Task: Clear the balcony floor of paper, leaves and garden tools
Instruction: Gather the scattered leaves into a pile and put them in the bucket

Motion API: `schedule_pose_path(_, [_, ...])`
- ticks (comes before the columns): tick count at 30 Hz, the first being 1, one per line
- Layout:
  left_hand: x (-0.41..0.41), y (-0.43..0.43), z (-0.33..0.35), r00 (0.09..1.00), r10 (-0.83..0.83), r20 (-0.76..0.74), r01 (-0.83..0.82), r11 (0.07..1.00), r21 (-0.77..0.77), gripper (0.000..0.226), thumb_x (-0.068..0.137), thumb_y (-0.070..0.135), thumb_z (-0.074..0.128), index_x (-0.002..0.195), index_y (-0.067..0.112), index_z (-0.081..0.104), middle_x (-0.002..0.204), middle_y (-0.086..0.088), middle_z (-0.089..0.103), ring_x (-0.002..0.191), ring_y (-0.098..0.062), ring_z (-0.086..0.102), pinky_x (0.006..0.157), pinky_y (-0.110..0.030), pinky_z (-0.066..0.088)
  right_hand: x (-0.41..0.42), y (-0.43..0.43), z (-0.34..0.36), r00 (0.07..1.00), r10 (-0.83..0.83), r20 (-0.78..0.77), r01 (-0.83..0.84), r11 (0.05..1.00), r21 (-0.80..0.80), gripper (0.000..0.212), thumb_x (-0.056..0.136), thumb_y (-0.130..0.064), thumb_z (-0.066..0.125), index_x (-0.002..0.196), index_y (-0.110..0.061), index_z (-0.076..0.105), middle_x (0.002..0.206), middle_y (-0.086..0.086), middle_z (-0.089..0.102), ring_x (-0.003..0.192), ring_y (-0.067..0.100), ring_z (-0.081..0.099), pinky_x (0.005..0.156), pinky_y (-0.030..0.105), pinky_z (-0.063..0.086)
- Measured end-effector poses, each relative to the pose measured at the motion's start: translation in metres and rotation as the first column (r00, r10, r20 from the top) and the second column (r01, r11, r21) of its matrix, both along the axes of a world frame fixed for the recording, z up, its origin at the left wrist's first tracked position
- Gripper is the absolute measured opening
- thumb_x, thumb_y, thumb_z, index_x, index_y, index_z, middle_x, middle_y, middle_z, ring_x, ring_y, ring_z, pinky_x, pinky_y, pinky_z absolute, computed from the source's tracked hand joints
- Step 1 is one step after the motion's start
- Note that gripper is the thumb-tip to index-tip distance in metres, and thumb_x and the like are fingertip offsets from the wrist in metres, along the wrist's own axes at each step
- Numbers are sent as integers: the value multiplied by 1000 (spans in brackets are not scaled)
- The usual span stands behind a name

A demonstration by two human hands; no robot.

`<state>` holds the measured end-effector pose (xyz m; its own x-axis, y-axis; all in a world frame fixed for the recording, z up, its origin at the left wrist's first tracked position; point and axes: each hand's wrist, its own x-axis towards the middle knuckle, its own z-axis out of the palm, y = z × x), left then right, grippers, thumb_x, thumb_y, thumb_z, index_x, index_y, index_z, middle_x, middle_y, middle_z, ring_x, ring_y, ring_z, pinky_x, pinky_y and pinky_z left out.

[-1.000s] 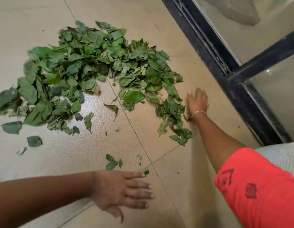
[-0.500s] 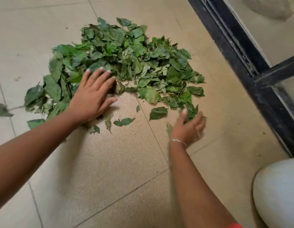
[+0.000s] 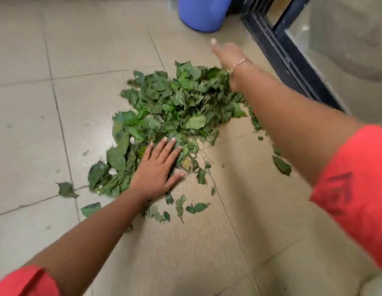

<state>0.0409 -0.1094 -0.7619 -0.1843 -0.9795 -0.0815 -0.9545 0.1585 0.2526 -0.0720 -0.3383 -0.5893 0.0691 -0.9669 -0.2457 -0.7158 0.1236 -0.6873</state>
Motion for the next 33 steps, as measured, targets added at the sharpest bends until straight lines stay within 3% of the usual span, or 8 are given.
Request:
schedule_pose_path(4, [-1, 0, 7, 1000, -15, -14, 16, 998, 53, 72, 92, 67, 7, 149, 25, -3, 157, -1, -14, 144, -21, -17, 113, -42, -16, -37, 33, 59, 773, 455, -443, -470, 879, 82, 53, 93, -38, 51, 138, -14, 39, 144, 9, 39, 128, 24, 41, 101, 31, 34])
schedule_pose_path(11, [-1, -2, 5, 999, -14, -32, 16, 996, 84, 69, 94, 63, 12, 150, 24, 3, 156, 1, -9, 144, -20, -14, 114, -43, -14, -127, 127, 59, 32, 809, -586, -727, 422, 543, 56, 93, -48, 41, 143, -30, 24, 150, -2, 25, 134, 14, 30, 111, 30, 29])
schedule_pose_path(16, [17, -16, 22, 989, -123, -87, 140, 963, 229, 89, 77, 69, -21, 150, 27, 7, 159, 2, -2, 146, -17, -7, 116, -42, -7, -142, 171, 19, 66, 764, -642, -932, 278, 235, 46, 75, -35, 66, 118, -22, 57, 115, 7, 64, 99, 22, 65, 76, 29, 55])
schedule_pose_path(21, [18, -58, 90, 948, -14, -318, 172, 862, 477, 58, 100, 48, 20, 139, 12, 41, 152, -12, 27, 137, -25, 31, 111, -42, 29, -89, 198, -62, 7, 791, -611, -996, 61, 68, 42, 61, -23, 83, 101, -20, 68, 106, 8, 67, 97, 24, 65, 78, 32, 55])
schedule_pose_path(24, [2, -76, 130, 820, 242, -519, -94, 951, 294, 42, 102, 36, 30, 84, 10, 58, 80, -9, 60, 66, -15, 51, 64, -27, 46, -63, 204, -93, -85, 750, -655, -994, -109, 4, 29, 81, -17, 63, 110, -18, 64, 121, 11, 62, 113, 26, 58, 93, 37, 47])
schedule_pose_path(26, [-2, -86, 138, 690, 434, -579, -391, 897, 206, 42, 101, 37, 32, 84, 8, 57, 75, -6, 59, 66, -16, 52, 63, -28, 47, -47, 203, -108, -149, 710, -689, -979, -205, 1, 32, 87, -18, 50, 116, -19, 62, 129, 10, 57, 120, 26, 53, 98, 41, 44])
schedule_pose_path(30, [2, -50, 103, 24, 927, -375, -952, 135, 275, 58, 96, 51, 29, 144, 19, 33, 153, -10, 23, 139, -26, 25, 110, -51, 28, -12, 188, -119, -357, 588, -726, -920, -356, 164, 51, 74, -28, 70, 123, -28, 58, 130, 4, 57, 121, 26, 53, 104, 48, 36])
schedule_pose_path(33, [2, 27, 67, -503, 861, -79, -809, -437, 394, 68, 95, 57, 23, 151, 23, 4, 157, -14, -8, 144, -34, -3, 111, -61, 5, 10, 175, -117, -406, 531, -744, -890, -416, 188, 60, 81, -29, 60, 138, -26, 41, 147, 11, 37, 136, 32, 32, 110, 56, 18])
